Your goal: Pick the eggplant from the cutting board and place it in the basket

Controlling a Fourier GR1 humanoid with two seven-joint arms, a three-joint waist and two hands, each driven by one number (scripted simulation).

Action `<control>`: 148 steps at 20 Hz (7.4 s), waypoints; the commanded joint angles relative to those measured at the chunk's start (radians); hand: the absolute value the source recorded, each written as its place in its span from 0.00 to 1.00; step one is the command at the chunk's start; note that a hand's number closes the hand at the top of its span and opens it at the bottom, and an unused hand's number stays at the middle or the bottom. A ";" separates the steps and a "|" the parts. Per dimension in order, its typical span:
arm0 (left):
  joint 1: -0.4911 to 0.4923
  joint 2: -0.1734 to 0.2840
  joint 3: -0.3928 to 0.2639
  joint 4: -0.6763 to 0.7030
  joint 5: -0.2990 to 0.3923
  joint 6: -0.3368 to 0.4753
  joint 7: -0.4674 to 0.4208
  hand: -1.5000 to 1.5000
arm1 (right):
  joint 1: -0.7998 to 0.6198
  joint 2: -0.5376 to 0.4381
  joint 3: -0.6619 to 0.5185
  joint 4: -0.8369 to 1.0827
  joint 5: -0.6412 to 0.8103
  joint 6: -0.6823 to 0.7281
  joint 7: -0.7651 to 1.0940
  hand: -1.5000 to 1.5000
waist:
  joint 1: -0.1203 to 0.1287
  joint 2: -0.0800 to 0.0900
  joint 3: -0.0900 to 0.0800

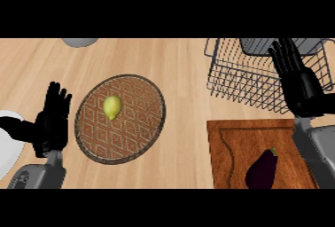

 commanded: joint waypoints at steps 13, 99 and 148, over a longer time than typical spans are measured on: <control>0.039 0.031 -0.142 -0.128 -0.096 -0.078 -0.047 0.50 | 0.283 0.123 0.084 0.023 0.496 -0.826 0.351 0.00 | -0.034 -0.008 -0.039; 0.096 0.023 -0.189 -0.246 -0.130 -0.096 0.001 0.50 | 0.564 0.377 -0.018 -0.346 1.401 0.051 1.678 0.00 | 0.011 -0.001 -0.033; 0.026 -0.016 -0.152 -0.168 -0.138 -0.143 -0.009 0.50 | 0.267 0.206 1.045 -0.570 1.091 0.217 -0.155 1.00 | 0.040 0.006 -0.019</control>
